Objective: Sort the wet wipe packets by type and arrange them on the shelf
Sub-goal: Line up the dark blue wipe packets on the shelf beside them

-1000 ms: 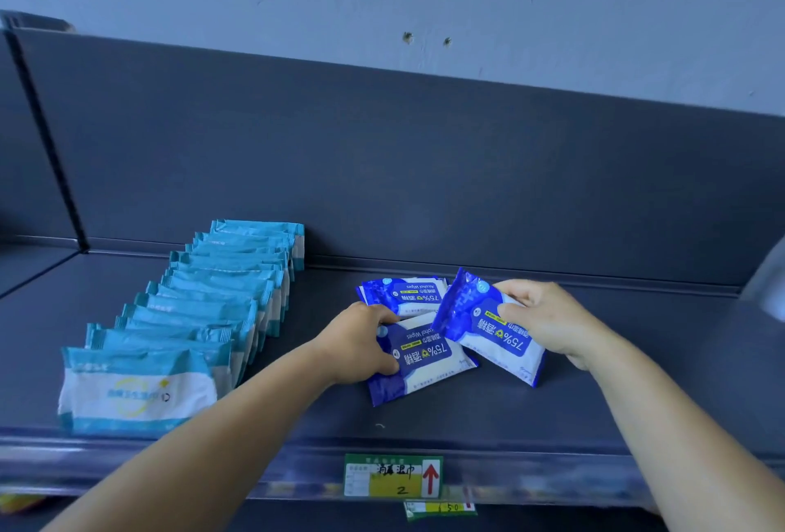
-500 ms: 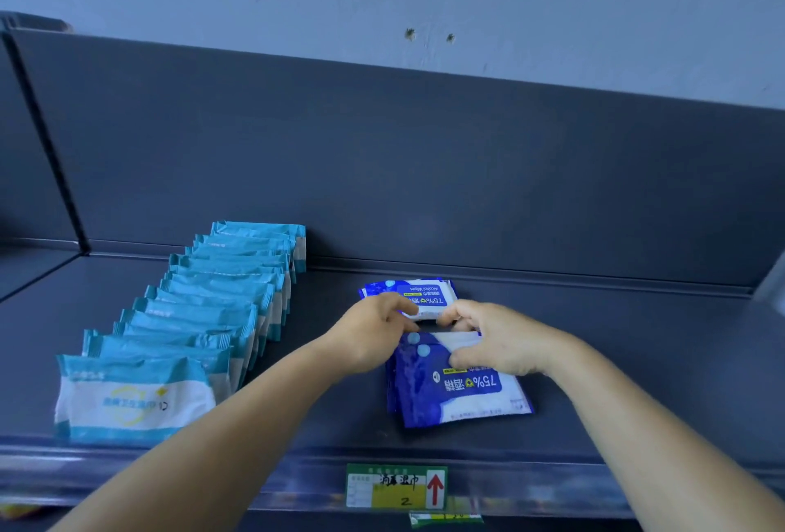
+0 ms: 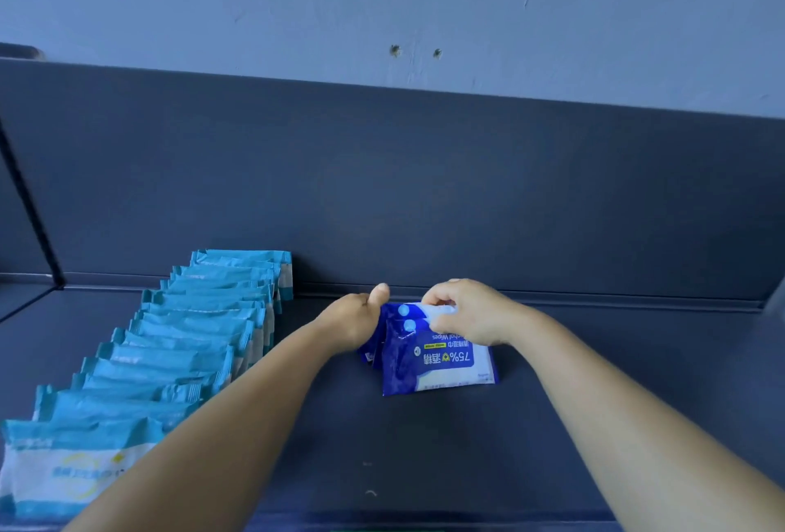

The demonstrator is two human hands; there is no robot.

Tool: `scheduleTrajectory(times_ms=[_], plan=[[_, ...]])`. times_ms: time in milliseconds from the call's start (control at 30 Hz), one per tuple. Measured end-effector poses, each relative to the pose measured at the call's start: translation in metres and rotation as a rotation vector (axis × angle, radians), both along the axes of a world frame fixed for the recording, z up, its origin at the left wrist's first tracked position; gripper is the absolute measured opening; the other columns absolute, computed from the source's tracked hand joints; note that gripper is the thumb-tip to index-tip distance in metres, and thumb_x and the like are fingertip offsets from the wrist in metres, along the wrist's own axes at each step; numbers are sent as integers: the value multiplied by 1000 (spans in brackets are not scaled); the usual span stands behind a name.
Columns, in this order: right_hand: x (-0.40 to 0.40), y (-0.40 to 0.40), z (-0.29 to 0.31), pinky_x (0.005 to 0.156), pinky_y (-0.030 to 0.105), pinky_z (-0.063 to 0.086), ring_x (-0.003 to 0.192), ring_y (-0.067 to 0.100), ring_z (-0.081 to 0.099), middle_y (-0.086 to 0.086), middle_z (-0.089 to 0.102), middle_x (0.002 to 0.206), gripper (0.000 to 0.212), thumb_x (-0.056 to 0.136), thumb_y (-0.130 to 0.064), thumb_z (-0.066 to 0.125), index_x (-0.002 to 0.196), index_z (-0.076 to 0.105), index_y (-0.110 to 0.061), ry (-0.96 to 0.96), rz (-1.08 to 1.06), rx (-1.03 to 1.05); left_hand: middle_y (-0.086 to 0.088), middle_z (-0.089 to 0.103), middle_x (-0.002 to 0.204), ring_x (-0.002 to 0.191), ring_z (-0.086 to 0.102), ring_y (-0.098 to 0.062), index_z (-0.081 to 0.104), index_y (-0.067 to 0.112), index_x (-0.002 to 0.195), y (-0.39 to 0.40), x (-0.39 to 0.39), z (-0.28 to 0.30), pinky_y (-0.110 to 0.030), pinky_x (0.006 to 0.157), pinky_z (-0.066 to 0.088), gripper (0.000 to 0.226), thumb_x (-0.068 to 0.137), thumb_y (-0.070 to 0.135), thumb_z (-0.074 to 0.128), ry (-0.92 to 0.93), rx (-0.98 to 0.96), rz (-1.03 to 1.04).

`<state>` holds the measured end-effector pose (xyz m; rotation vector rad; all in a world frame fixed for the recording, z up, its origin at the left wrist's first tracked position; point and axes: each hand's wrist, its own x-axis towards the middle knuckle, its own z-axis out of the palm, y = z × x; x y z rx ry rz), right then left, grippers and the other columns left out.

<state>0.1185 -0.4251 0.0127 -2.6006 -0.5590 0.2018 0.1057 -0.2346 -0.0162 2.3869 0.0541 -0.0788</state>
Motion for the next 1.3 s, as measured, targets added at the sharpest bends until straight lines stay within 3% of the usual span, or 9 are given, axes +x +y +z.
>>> scheduleTrajectory(times_ms=[100,300,500,700,833,933,1067,1167,1300], plan=[[14,4,-8,80,30,43,101,13,50,-15,49,113,10,87,-31,60,92,54,-37,31,40,-63,-4,58,129,119,51,-20,61,13,122,7,7,-6,-30,103,34,65,100,52,15,13,-165,26],[19,2,-10,76,30,39,106,13,41,-20,46,96,33,83,-44,65,108,47,-33,77,-3,-148,1,60,125,115,53,-13,60,13,122,7,14,-7,-28,105,34,59,100,50,20,-16,-266,28],[18,-2,-14,94,39,45,112,20,46,-13,42,112,52,73,-54,68,118,49,-39,105,-24,-181,0,54,137,127,47,-17,52,16,134,7,20,-12,-35,112,31,66,96,60,21,7,-169,-14],[5,-8,-19,69,31,40,94,19,53,-5,57,101,45,75,-50,68,105,47,-25,71,-74,-165,1,53,133,126,47,-16,45,16,137,6,10,-14,-33,111,30,62,96,59,27,-15,-189,-50],[0,-19,-25,66,30,44,89,20,63,2,63,99,38,71,-42,71,95,52,-19,97,-244,86,1,37,150,137,35,-17,24,17,149,3,-4,-15,-39,114,26,89,81,73,38,-51,-250,13],[-5,-27,-30,65,30,45,80,19,64,5,67,96,33,73,-33,71,93,56,-12,80,-426,448,2,39,148,126,44,-13,12,14,151,-10,-21,-12,-31,106,34,89,87,59,54,-65,-456,58],[-20,-11,-30,62,28,49,71,18,64,9,71,91,18,82,-22,68,91,59,-8,140,-525,869,13,66,110,101,60,-6,51,20,124,-38,-34,-16,-27,94,44,59,81,58,62,56,-569,-21],[-31,8,-30,66,29,46,73,16,59,4,67,90,22,87,-30,61,92,58,-10,204,-533,881,2,72,99,83,65,-12,59,18,112,-51,-31,-14,-26,73,50,29,90,36,57,-19,-576,-6],[-30,6,-26,74,27,40,102,20,60,9,63,119,44,89,-40,57,116,56,-5,212,-523,728,-1,72,94,86,69,-18,59,16,104,-38,-23,-1,-39,85,55,24,81,19,63,-78,-472,-21]])
